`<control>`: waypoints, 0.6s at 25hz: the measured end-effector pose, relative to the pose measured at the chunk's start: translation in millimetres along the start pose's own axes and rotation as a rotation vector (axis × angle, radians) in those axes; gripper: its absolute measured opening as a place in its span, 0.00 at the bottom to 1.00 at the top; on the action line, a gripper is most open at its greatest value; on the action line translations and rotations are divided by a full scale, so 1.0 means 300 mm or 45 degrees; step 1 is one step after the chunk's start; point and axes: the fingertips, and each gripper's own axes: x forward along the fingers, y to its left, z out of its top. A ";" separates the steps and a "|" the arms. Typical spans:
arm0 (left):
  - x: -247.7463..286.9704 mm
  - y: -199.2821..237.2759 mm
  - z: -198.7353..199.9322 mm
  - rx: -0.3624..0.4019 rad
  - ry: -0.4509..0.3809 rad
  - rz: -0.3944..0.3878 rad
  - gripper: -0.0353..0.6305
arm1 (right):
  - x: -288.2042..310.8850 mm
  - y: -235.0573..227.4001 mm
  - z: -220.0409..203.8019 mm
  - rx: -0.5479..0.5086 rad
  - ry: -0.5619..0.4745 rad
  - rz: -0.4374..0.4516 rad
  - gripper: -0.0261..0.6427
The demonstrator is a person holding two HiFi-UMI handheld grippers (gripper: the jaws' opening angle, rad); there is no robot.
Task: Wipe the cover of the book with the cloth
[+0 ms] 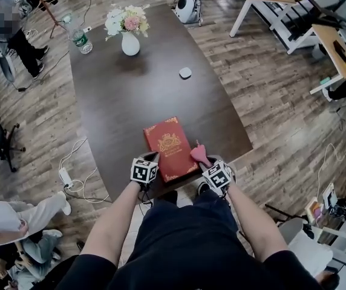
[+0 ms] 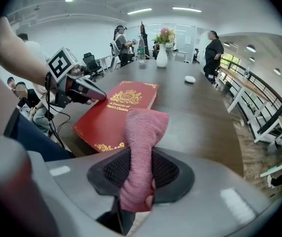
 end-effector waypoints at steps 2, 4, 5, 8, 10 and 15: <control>0.000 0.010 0.002 -0.058 -0.023 0.035 0.05 | -0.023 -0.027 0.011 0.026 -0.035 0.017 0.22; -0.006 0.011 0.003 -0.097 -0.041 0.081 0.05 | -0.052 -0.054 0.023 0.019 -0.069 0.027 0.22; -0.015 0.007 0.001 -0.108 -0.051 0.104 0.05 | -0.066 -0.065 0.026 0.001 -0.082 0.031 0.22; -0.057 -0.020 -0.013 -0.156 -0.109 0.169 0.05 | -0.109 -0.077 0.028 -0.057 -0.112 0.062 0.22; -0.091 -0.047 -0.024 -0.212 -0.173 0.209 0.05 | -0.139 -0.074 0.028 -0.085 -0.135 0.094 0.22; -0.209 -0.124 -0.042 -0.322 -0.337 0.350 0.05 | -0.214 -0.095 0.064 -0.155 -0.228 0.148 0.22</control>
